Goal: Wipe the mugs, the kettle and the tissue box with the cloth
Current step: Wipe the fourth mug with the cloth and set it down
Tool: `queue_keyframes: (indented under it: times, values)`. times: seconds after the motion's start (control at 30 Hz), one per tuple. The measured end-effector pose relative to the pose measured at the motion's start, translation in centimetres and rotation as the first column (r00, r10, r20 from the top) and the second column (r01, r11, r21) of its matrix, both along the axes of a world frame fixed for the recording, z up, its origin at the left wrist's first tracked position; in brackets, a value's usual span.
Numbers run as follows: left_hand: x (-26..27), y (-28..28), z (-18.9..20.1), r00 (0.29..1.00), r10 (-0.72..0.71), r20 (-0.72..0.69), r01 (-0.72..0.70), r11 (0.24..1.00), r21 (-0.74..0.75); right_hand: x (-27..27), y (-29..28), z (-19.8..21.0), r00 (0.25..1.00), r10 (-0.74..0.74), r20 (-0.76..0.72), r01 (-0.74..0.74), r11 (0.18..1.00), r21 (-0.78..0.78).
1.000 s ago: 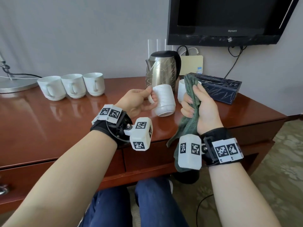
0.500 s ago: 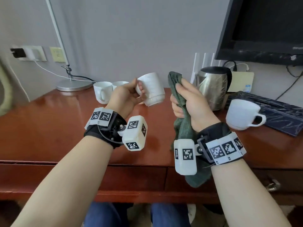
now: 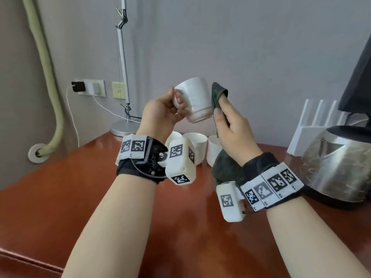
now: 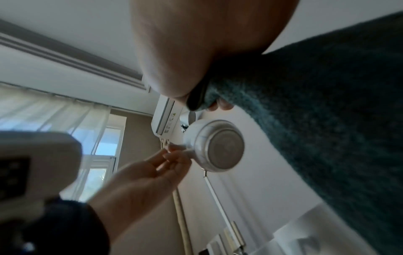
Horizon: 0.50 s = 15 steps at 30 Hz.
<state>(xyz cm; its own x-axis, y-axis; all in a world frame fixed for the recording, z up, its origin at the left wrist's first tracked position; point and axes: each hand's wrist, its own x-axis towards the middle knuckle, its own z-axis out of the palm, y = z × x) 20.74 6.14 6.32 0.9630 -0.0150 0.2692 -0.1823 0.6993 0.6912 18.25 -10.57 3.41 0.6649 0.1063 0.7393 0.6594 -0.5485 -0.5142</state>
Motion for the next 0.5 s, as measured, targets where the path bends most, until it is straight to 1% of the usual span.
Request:
queue_keyframes:
  times: [0.1, 0.17, 0.23, 0.3, 0.37, 0.5]
  values:
    - [1.2, 0.4, 0.2, 1.000, 0.007, 0.002, -0.006, 0.997, -0.075, 2.3, 0.4, -1.3, 0.998, -0.029, 0.057, 0.032, 0.998, -0.048]
    - [1.5, 0.6, 0.2, 1.000, 0.004, 0.008, -0.003, 0.994, -0.108, 3.4, 0.8, -2.2, 0.987, -0.055, 0.154, 0.068, 0.995, -0.078]
    - [1.6, 0.7, 0.6, 1.000, 0.027, 0.014, -0.025, 0.992, -0.126, 4.2, 0.8, -3.1, 0.957, -0.092, 0.276, 0.135, 0.981, -0.142]
    - [1.4, 0.8, 1.2, 0.998, 0.060, 0.015, -0.057, 0.987, -0.151, 4.5, 0.5, -3.5, 0.922, -0.124, 0.366, 0.200, 0.964, -0.177]
    - [1.3, 0.9, 1.6, 0.997, 0.071, -0.001, -0.070, 0.979, -0.192, 4.6, 0.1, -3.5, 0.901, -0.145, 0.409, 0.235, 0.955, -0.180]
    - [1.4, 0.5, 1.6, 0.997, 0.045, -0.064, -0.060, 0.964, -0.257, 4.7, -0.3, -2.9, 0.891, -0.153, 0.427, 0.288, 0.918, -0.272]
